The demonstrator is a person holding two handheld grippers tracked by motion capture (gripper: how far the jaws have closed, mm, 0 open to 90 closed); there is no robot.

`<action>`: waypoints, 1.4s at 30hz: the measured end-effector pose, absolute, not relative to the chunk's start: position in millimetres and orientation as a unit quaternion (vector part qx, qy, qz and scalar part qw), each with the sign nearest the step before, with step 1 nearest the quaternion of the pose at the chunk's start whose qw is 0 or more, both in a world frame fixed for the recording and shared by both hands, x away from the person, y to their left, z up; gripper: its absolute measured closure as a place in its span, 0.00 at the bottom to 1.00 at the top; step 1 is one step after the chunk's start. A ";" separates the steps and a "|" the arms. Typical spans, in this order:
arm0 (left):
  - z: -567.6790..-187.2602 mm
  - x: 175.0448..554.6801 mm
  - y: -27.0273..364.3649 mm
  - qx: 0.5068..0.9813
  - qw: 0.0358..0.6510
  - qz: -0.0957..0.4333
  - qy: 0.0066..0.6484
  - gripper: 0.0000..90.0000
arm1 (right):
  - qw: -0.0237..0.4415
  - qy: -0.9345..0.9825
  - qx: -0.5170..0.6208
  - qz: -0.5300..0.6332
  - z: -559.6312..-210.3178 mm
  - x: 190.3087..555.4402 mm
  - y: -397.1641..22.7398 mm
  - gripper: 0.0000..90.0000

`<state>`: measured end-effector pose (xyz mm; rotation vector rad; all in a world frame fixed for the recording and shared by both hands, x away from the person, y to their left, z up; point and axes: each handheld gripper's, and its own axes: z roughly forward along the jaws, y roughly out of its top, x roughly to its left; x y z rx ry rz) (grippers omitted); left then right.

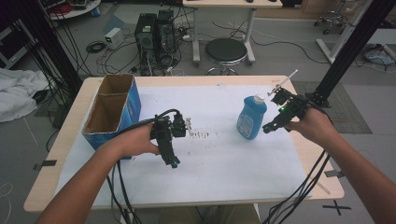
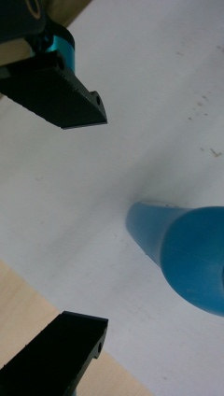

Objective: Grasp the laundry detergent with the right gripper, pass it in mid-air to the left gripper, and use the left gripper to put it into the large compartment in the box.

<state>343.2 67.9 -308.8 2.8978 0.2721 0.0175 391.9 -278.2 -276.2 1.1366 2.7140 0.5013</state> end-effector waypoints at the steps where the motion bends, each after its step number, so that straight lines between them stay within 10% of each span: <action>1: -309.3 343.1 68.2 0.989 0.115 0.006 0.093 0.04 | 0.082 0.903 0.384 0.175 -278.3 392.0 -278.8 0.03; 42: -313.9 347.1 70.8 0.989 0.117 0.002 0.095 0.04 | 0.183 0.779 0.496 0.337 -335.4 378.9 -281.4 0.03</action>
